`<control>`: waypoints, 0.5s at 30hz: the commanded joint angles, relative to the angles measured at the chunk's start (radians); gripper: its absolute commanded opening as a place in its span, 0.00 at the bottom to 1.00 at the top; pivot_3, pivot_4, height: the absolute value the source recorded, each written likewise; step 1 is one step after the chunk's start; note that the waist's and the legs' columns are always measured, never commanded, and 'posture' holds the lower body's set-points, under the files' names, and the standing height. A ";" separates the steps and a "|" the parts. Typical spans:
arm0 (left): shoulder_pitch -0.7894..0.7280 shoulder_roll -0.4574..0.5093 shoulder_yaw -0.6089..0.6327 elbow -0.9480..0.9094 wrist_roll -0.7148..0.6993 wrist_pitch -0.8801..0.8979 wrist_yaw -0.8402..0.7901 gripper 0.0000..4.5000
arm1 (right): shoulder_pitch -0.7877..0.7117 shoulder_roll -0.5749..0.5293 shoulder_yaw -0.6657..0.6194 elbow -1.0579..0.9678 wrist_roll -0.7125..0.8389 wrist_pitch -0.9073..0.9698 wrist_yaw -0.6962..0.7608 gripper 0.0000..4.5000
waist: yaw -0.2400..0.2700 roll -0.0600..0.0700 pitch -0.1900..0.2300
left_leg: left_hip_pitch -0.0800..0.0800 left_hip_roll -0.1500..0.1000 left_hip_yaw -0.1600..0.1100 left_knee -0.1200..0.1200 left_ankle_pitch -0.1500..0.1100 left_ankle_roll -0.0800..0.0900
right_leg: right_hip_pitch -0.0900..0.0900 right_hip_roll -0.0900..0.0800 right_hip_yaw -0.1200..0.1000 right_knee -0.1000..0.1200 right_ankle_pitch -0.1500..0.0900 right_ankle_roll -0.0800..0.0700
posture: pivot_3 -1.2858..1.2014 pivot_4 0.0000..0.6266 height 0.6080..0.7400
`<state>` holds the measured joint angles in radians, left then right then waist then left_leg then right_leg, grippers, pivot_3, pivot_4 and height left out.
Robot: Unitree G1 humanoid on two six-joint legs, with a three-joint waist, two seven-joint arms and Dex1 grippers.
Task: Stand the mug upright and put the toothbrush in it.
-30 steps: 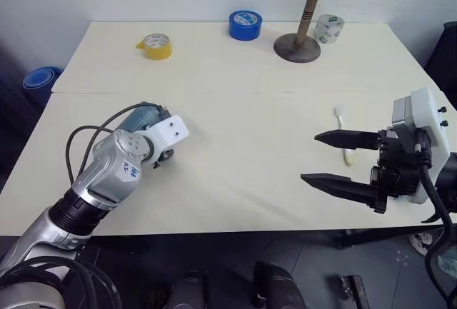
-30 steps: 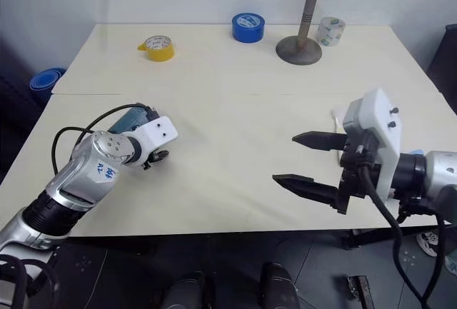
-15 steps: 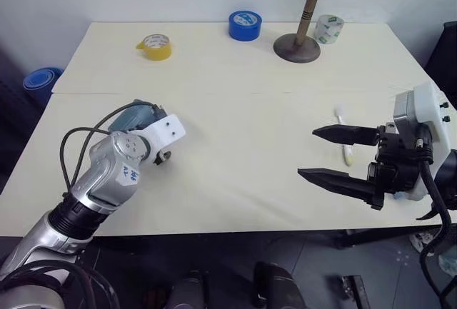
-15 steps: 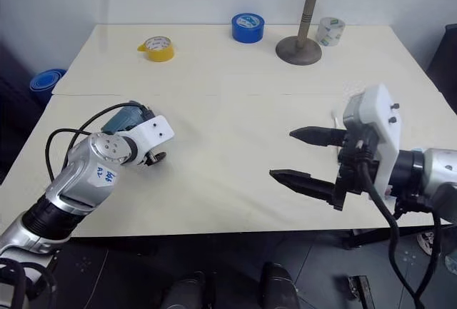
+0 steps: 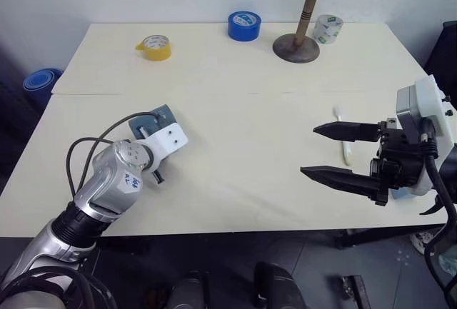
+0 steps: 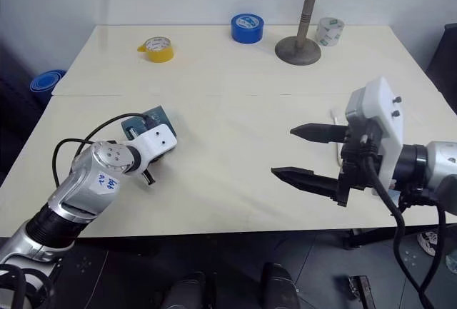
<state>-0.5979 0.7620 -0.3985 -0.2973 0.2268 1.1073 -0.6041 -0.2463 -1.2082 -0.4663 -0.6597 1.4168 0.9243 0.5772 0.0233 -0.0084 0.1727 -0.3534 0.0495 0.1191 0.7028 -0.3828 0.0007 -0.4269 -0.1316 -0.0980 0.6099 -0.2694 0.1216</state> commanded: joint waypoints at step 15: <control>-0.067 -0.299 0.434 0.117 -0.395 -0.181 -0.122 0.01 | 0.071 0.018 -0.067 -0.007 -0.008 0.006 0.004 1.00 | 0.026 -0.001 0.000 | -0.005 -0.001 -0.003 0.006 -0.001 0.001 | -0.001 -0.002 -0.003 0.000 0.000 0.000 | 0.52 0.24 1.00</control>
<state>-0.6479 0.4735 -0.0429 -0.1660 -0.0702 0.9675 -0.6791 -0.1786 -1.1981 -0.4845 -0.6655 1.4028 0.9401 0.5856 0.0490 -0.0091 0.1731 -0.3605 0.0490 0.1158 0.7104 -0.3837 0.0024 -0.4284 -0.1331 -0.1014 0.6098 -0.2691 0.1221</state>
